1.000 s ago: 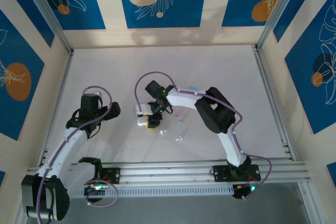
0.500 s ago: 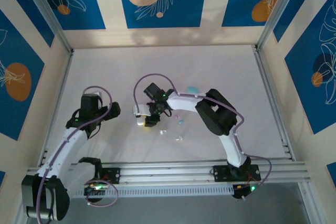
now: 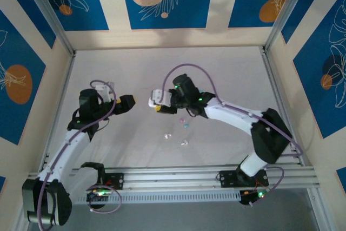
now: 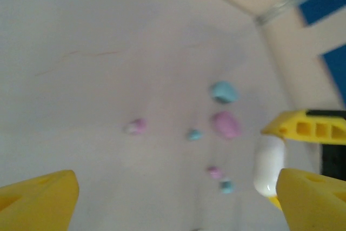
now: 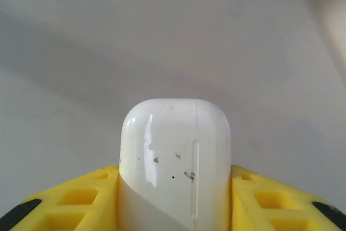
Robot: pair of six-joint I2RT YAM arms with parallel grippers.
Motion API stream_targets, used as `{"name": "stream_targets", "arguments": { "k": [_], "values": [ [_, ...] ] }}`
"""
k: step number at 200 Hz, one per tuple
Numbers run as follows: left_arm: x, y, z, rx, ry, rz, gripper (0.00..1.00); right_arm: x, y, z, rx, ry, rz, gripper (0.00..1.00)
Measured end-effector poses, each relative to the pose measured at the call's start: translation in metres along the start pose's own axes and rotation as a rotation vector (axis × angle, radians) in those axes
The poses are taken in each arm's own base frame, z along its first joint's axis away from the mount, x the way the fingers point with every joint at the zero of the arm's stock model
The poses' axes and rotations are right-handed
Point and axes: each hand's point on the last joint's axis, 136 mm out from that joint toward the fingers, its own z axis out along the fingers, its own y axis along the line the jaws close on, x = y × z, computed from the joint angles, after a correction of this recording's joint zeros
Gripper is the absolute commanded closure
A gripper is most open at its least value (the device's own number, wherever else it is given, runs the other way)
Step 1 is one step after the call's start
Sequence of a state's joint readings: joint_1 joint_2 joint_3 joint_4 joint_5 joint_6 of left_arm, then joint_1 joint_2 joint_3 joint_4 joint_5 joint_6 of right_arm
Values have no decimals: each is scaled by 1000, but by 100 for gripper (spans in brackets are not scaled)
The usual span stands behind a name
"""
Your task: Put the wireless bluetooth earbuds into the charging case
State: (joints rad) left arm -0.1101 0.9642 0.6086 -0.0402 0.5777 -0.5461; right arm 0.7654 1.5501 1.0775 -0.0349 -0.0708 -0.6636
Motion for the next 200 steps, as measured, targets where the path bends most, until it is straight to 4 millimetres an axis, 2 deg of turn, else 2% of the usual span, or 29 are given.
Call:
{"name": "stream_targets", "arguments": {
  "k": [18,33,57,80,101,128,200],
  "values": [
    [-9,-34,5,149,17,13,9,-12,-18,-24,91,-37,-18,59],
    [-13,-61,5,251,36,42,12,-19,-23,-36,129,-56,-31,59],
    [-12,-99,8,365,91,96,15,-28,-25,-47,153,-83,-54,58],
    [-5,-120,15,418,152,141,17,-33,-26,-52,167,-98,-73,58],
    [7,-130,22,435,208,165,22,-36,-24,-51,163,-103,-91,58],
    [18,-129,30,431,256,171,29,-39,-21,-50,157,-109,-101,58],
    [23,-131,41,431,292,198,58,-40,-20,-50,154,-112,-102,58]
  ]
}}
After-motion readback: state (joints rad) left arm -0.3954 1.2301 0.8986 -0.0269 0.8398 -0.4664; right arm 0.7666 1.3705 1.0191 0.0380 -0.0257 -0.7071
